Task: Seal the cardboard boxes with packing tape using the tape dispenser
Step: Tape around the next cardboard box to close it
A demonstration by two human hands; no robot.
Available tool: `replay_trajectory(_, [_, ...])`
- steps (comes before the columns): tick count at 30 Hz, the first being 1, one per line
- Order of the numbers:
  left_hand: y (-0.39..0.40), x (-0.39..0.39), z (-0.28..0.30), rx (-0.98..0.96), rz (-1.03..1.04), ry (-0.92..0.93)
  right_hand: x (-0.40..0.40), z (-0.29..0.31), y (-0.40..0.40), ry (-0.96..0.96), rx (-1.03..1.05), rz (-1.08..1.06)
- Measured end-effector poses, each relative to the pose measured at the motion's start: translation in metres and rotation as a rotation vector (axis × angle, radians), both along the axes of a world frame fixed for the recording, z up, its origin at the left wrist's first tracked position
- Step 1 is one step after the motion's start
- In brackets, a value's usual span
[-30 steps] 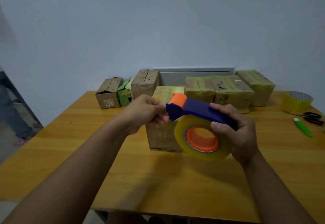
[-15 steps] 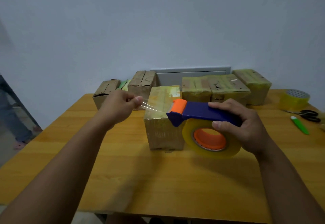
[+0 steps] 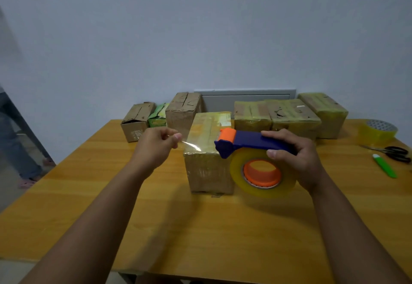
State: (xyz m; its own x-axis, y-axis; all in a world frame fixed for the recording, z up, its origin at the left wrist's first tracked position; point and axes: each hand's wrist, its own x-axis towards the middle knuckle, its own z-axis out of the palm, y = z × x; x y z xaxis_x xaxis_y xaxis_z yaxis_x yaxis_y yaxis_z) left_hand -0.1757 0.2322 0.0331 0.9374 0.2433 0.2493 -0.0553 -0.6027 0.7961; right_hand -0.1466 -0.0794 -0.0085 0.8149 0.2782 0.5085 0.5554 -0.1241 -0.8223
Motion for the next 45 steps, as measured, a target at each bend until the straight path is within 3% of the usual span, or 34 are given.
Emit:
replay_trajectory(11, [0.022, -0.003, -0.004, -0.033, 0.051, -0.112, -0.007, -0.003, 0.023, -0.060, 0.054, 0.007])
replay_trajectory(17, [0.015, -0.006, -0.005, -0.044, 0.004, -0.124, -0.009, 0.007, 0.007, -0.065, -0.031, 0.019])
replay_trajectory(26, [0.015, -0.005, -0.007, -0.210, -0.039, -0.057, -0.012, 0.014, 0.003, -0.076, -0.093, 0.015])
replay_trajectory(35, [0.016, 0.008, -0.009, 0.027, 0.153, -0.125, -0.017, 0.025, 0.006, -0.112, -0.235, 0.011])
replay_trajectory(40, [0.016, 0.007, -0.013, 0.019, 0.113, -0.022, -0.016, 0.020, 0.001, -0.076, -0.277, 0.017])
replay_trajectory(45, [0.012, 0.001, -0.022, -0.124, 0.069, 0.065, -0.010, 0.018, -0.005, -0.030, -0.245, 0.030])
